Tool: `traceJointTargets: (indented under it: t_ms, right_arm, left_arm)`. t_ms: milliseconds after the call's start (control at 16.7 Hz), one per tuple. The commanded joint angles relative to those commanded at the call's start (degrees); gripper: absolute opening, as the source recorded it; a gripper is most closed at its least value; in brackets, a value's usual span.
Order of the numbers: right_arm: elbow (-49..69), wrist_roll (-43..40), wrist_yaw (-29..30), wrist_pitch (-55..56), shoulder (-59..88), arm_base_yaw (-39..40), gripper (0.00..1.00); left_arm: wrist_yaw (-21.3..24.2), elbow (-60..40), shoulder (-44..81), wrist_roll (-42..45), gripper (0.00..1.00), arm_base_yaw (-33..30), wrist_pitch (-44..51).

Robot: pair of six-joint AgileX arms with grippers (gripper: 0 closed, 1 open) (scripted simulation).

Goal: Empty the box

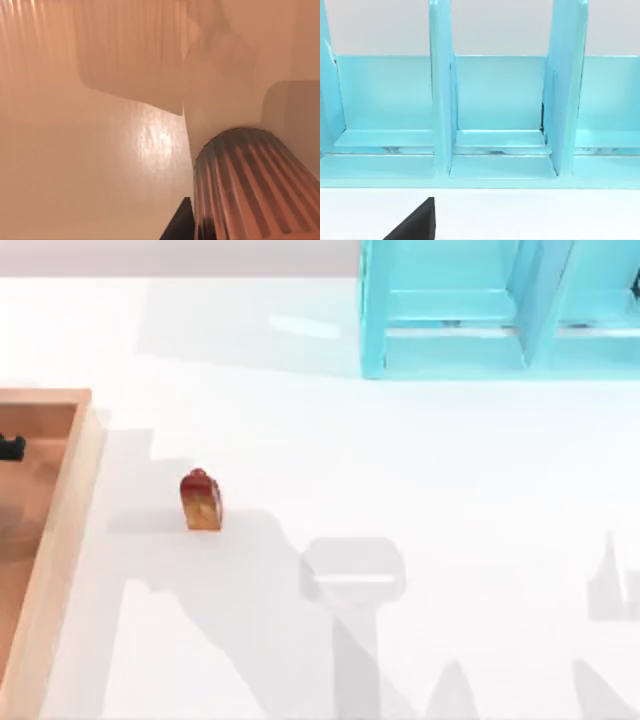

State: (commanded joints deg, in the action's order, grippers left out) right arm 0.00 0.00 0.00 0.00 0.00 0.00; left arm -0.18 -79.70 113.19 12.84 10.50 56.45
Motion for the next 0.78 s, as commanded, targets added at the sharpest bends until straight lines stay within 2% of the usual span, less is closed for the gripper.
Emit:
traceJointTargets:
  t_ms: [120,180,780]
  right_arm:
    - [0.0,0.0,0.0,0.0,0.0,0.0,1.00]
    - [0.0,0.0,0.0,0.0,0.0,0.0,1.00]
    - [0.0,0.0,0.0,0.0,0.0,0.0,1.00]
  left_arm:
    - [0.0,0.0,0.0,0.0,0.02,0.0,0.0]
    - [0.0,0.0,0.0,0.0,0.00,0.0,0.0]
    - [0.0,-0.9,0.0,0.1,0.00,-0.1,0.9]
